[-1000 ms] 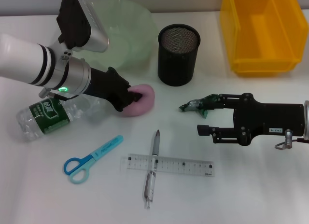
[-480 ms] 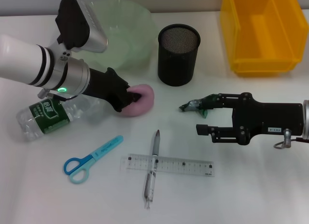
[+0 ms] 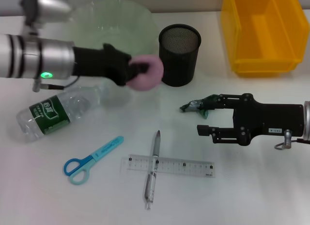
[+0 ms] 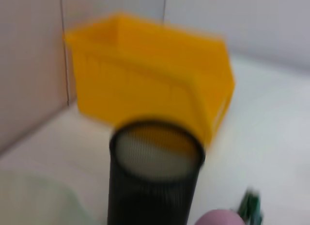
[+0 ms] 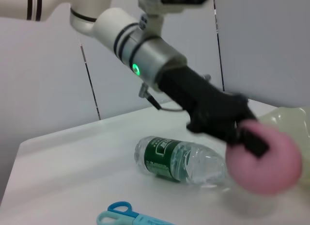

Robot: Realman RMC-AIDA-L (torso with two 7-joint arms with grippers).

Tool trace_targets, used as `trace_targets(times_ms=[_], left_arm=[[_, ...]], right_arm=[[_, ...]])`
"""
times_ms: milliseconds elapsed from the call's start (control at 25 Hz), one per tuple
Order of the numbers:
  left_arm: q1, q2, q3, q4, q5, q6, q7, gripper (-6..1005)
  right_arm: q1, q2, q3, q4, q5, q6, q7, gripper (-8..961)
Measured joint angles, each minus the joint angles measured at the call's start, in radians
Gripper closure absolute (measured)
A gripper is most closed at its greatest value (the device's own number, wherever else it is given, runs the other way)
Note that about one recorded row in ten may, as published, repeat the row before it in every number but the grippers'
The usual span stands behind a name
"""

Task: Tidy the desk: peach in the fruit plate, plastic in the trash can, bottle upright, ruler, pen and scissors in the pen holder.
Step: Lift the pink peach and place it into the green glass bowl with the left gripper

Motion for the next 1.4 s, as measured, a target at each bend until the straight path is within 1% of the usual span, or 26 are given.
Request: trace_targets(times_ms=[40, 80, 160, 200, 240, 280, 320, 400, 480, 600, 640, 720, 880, 1400], left_arm=[[0.020, 0.000, -0.045, -0.002, -0.053, 0.031, 0.042, 954], [0.020, 0.000, -0.045, -0.002, -0.053, 0.031, 0.042, 954], [0.051, -0.003, -0.076, -0.028, -0.158, 0.045, 0.114, 954], [0.062, -0.005, -0.083, -0.052, -0.211, 0.044, 0.153, 954], [0.075, -0.004, -0.087, -0.127, -0.325, 0.037, 0.239, 954], [0.075, -0.004, -0.087, -0.127, -0.325, 0.037, 0.239, 953], [0.078, -0.003, -0.088, -0.175, -0.382, 0.034, 0.285, 953], [0.081, -0.003, -0.089, -0.229, -0.449, 0.030, 0.348, 953], [0.084, -0.005, -0.090, -0.249, -0.473, 0.027, 0.379, 953], [0.089, -0.010, -0.090, -0.330, -0.562, 0.012, 0.508, 953], [0.089, -0.010, -0.090, -0.330, -0.562, 0.012, 0.508, 953], [0.088, -0.010, -0.091, -0.416, -0.655, 0.010, 0.636, 953], [0.089, -0.014, -0.085, -0.447, -0.699, 0.013, 0.694, 953], [0.092, -0.016, -0.090, -0.455, -0.704, 0.017, 0.695, 953]], right_arm=[[0.000, 0.000, 0.000, 0.001, 0.000, 0.001, -0.001, 254], [0.000, 0.000, 0.000, 0.001, 0.000, 0.001, -0.002, 254], [0.000, 0.000, 0.000, 0.001, 0.001, 0.001, -0.003, 254], [0.000, 0.000, 0.000, 0.001, 0.001, 0.002, -0.003, 254], [0.000, 0.000, 0.000, 0.000, 0.001, 0.002, -0.004, 254], [0.000, 0.000, 0.000, 0.000, 0.001, 0.002, -0.004, 253], [0.000, 0.000, 0.000, 0.000, 0.002, 0.002, -0.004, 253], [0.001, 0.000, -0.001, -0.002, 0.002, 0.002, -0.005, 253], [0.003, 0.000, -0.001, -0.003, 0.002, 0.002, -0.005, 253], [0.007, 0.000, -0.001, -0.004, 0.004, 0.003, -0.005, 253], [0.008, 0.000, 0.000, -0.005, 0.006, 0.003, -0.006, 253], [0.008, 0.000, -0.001, -0.005, 0.006, 0.003, -0.006, 253], [0.012, 0.000, 0.000, -0.005, 0.006, 0.004, -0.006, 253], [0.008, -0.001, -0.002, -0.005, 0.001, 0.002, -0.008, 254]])
